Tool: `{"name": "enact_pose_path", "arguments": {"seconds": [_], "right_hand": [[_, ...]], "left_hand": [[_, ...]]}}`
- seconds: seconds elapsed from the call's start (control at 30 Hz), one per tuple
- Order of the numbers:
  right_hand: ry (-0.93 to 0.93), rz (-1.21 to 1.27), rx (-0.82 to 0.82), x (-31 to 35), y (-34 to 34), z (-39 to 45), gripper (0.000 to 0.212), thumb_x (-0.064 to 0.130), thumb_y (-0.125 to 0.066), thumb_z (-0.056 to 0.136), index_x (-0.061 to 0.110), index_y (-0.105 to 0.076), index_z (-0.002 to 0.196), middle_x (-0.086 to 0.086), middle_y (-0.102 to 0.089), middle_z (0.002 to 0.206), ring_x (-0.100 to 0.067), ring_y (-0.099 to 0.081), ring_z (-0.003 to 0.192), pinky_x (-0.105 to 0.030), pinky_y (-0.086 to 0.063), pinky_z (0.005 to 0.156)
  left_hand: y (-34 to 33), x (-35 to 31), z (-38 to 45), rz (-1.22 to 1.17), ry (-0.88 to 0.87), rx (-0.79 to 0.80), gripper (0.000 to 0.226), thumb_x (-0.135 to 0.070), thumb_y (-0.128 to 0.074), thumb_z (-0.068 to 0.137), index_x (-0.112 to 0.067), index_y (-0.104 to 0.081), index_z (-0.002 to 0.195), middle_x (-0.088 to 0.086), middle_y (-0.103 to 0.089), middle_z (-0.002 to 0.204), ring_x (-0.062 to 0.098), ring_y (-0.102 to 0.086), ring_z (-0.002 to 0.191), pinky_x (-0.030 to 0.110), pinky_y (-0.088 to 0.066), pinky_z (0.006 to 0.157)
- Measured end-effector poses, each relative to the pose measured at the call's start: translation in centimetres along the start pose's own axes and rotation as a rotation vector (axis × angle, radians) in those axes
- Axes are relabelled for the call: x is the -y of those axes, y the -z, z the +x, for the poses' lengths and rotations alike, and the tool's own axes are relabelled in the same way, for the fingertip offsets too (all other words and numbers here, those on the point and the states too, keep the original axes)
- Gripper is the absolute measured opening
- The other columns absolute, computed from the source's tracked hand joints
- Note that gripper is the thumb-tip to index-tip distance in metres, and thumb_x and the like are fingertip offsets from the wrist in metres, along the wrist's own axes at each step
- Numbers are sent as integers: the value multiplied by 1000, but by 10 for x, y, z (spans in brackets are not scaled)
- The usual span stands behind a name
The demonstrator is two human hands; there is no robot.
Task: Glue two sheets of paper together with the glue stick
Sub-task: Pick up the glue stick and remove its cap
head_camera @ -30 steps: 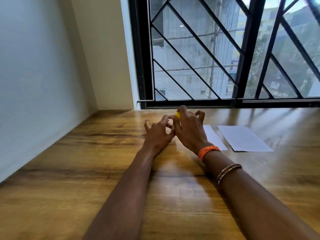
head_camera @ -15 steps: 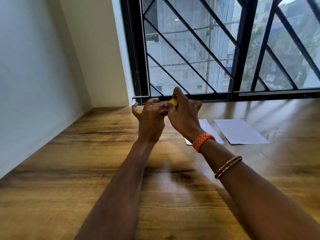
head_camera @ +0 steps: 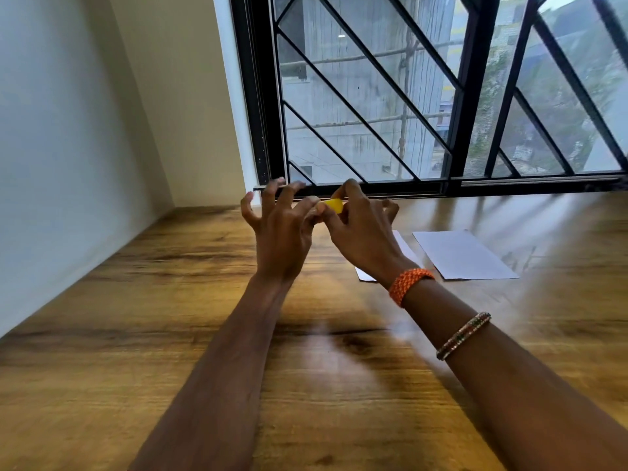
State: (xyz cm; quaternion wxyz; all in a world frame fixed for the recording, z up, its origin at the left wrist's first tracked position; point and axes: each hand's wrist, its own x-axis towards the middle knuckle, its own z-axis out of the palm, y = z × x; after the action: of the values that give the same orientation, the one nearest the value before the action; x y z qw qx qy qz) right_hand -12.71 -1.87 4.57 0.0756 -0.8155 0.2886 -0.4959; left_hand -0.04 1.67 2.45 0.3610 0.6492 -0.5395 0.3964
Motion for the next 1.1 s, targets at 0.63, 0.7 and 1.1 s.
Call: {"name": "enact_pose_path", "arguments": {"seconds": [0.63, 0.7, 1.1], "right_hand": [[4, -128, 15, -7, 4, 3, 31, 42, -50, 92, 17, -51, 110, 0, -68, 80, -17, -60, 85, -38, -21, 88], [23, -111, -12, -11, 4, 4, 19, 32, -50, 94, 16, -52, 103, -2, -66, 78, -19, -60, 80, -34, -18, 81], [155, -328, 27, -9, 6, 1, 42, 31, -62, 82, 13, -49, 117, -7, -62, 103, -26, -58, 95, -40, -29, 86]], "left_hand": [[-9, 0, -2, -13, -21, 14, 21, -33, -54, 85, -24, -70, 95, 6, -36, 151, 29, -8, 140, 48, -1, 108], [-7, -3, -1, -34, -24, 28, 28, -35, -47, 85, -24, -71, 96, 5, -35, 151, 29, -7, 140, 48, 0, 108], [-9, -2, -3, -63, -14, 80, 17, -14, -65, 81, -20, -68, 97, 6, -37, 150, 27, -6, 140, 47, 0, 108]]}}
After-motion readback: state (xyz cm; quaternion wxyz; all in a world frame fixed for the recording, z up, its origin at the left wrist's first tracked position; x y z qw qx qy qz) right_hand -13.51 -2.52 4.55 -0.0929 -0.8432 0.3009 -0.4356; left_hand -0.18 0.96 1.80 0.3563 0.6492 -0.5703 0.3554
